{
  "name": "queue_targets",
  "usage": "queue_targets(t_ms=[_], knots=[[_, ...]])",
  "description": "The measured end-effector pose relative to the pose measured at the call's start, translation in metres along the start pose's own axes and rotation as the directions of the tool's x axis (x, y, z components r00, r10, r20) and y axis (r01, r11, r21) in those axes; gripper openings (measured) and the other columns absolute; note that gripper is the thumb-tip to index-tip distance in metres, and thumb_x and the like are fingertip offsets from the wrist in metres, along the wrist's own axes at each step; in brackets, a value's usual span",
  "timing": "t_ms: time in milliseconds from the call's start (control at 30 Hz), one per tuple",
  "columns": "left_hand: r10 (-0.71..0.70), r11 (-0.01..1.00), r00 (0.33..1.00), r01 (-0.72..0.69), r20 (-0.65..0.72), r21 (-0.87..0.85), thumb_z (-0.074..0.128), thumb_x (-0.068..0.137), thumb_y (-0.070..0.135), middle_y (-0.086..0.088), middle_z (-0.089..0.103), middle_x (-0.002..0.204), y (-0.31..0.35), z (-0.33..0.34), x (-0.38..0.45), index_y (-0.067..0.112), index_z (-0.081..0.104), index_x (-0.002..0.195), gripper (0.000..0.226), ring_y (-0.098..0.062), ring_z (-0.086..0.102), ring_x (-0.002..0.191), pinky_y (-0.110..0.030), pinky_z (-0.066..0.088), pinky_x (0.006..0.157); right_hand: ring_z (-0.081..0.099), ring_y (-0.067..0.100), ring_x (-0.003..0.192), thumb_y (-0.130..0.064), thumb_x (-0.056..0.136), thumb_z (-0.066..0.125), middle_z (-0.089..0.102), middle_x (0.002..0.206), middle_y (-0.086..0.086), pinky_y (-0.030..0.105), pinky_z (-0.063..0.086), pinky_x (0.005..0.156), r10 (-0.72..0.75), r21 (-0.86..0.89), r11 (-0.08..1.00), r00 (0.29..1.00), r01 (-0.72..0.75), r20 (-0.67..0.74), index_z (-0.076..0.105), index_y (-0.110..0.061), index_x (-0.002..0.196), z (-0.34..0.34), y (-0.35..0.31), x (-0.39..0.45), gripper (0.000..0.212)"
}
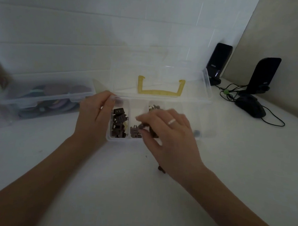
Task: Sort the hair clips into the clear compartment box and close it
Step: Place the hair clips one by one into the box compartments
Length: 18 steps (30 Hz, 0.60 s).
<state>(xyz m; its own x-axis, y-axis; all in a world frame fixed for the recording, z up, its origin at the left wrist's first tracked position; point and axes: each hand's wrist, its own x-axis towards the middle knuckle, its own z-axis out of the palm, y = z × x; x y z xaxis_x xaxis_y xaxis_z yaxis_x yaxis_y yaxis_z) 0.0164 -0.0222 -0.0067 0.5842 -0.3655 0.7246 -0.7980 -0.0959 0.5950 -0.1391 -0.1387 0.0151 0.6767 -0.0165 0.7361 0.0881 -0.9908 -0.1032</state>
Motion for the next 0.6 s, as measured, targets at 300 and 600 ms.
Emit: queue_targets(t_ms=[300,600], knots=[[0.007,1.0,1.0,-0.007,-0.011,0.002,0.04,0.095,0.019,-0.008,0.051,0.061,0.0,0.0,0.001,0.005,0.053,0.072,0.03,-0.019,0.046,0.06,-0.036,0.035,0.059,0.055,0.022,0.076,-0.026,0.084,0.063,0.062,0.088,0.001,0.035,0.04,0.065,0.021,-0.139,0.99,0.998,-0.03,-0.064,0.073,-0.022,0.093,0.004,0.006,0.009,0.015],[0.003,1.0,1.0,-0.003,-0.003,0.008,0.039,0.095,0.021,-0.015,0.059,0.067,-0.001,0.001,0.0,-0.001,0.058,0.075,0.035,-0.027,0.053,0.066,-0.04,0.04,0.064,0.047,0.004,0.05,-0.062,0.082,0.046,0.043,0.052,-0.016,0.018,0.042,0.043,0.117,0.027,0.991,0.951,-0.13,0.286,0.067,-0.033,0.091,-0.026,0.026,-0.051,0.037]])
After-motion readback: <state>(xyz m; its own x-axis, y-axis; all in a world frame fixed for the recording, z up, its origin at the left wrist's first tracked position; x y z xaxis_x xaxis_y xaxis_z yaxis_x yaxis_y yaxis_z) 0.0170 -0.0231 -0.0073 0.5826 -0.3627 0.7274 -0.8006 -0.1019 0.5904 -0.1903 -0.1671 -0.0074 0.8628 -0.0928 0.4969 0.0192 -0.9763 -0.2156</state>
